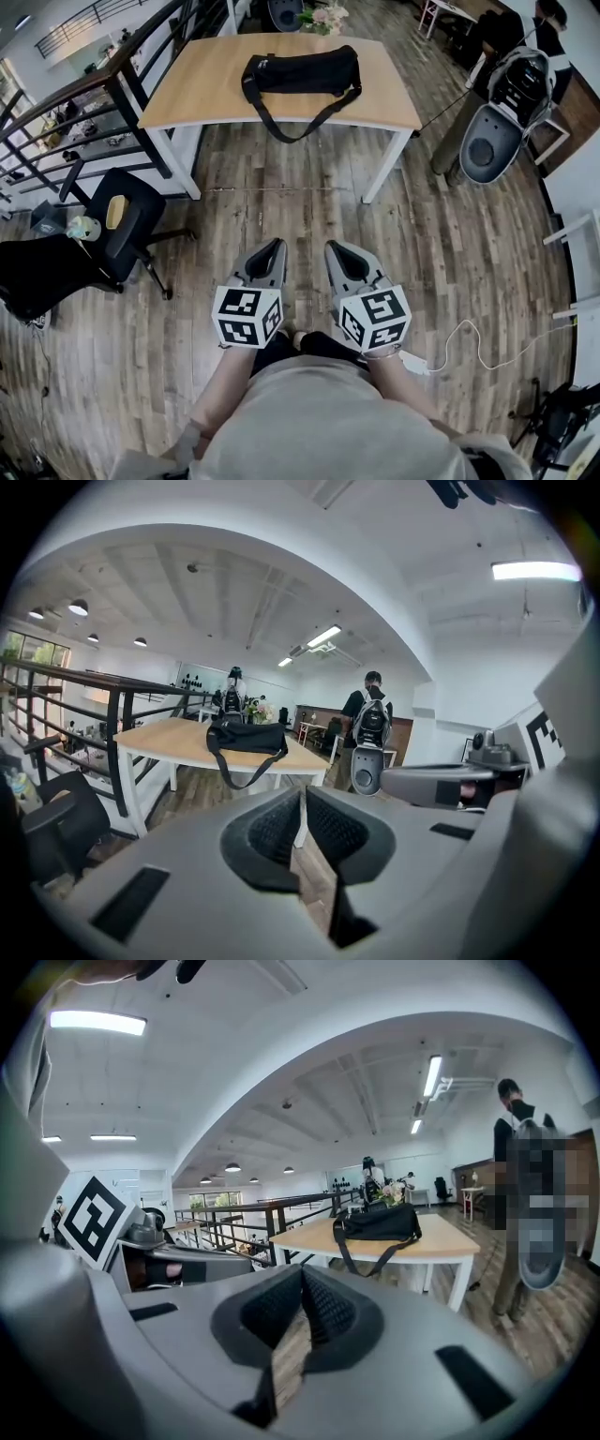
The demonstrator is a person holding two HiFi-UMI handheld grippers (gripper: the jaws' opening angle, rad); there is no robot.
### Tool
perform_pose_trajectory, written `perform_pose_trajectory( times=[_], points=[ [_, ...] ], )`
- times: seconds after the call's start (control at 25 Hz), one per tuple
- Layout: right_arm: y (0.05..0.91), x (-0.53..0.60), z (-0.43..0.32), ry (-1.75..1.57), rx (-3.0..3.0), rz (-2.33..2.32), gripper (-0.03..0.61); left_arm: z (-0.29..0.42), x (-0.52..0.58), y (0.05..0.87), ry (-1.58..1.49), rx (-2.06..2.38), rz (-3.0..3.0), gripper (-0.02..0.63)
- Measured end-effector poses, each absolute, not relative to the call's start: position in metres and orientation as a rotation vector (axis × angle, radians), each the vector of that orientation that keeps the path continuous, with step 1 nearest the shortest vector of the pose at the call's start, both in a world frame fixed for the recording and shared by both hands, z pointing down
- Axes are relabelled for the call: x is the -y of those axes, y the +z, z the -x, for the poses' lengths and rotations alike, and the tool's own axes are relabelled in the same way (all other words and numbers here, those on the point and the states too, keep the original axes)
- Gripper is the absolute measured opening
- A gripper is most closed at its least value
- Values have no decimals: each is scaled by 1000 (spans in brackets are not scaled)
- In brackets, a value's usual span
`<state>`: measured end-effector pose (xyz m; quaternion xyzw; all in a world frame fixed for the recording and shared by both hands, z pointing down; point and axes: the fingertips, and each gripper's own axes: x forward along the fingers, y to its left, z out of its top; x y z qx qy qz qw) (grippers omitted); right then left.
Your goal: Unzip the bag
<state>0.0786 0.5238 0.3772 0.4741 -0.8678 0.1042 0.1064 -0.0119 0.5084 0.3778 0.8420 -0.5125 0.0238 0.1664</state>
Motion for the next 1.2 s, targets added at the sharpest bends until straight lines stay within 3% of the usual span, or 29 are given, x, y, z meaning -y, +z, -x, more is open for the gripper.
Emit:
perform_pose_trajectory(
  times=[0.08, 0.16, 0.2, 0.32, 0.76, 1.2],
  points=[
    [380, -525, -84, 316, 2559, -1393, 9, 11, -509, 379, 64, 1493, -2375, 31],
    [384, -528, -87, 336, 2566, -1374, 80, 10, -512, 384, 57, 1516, -2338, 34],
    [386, -531, -88, 346, 2570, -1367, 77, 9, -515, 387, 60, 1518, -2327, 44],
    [390, -539, -90, 365, 2580, -1353, 76, 3, -522, 397, 84, 1500, -2313, 136],
    [406, -513, -86, 447, 2586, -1333, 92, -3, -508, 414, 150, 1424, -2317, 137],
    [410, -394, -64, 472, 2547, -1379, 97, 26, -372, 408, 141, 1374, -2353, 137]
  ],
)
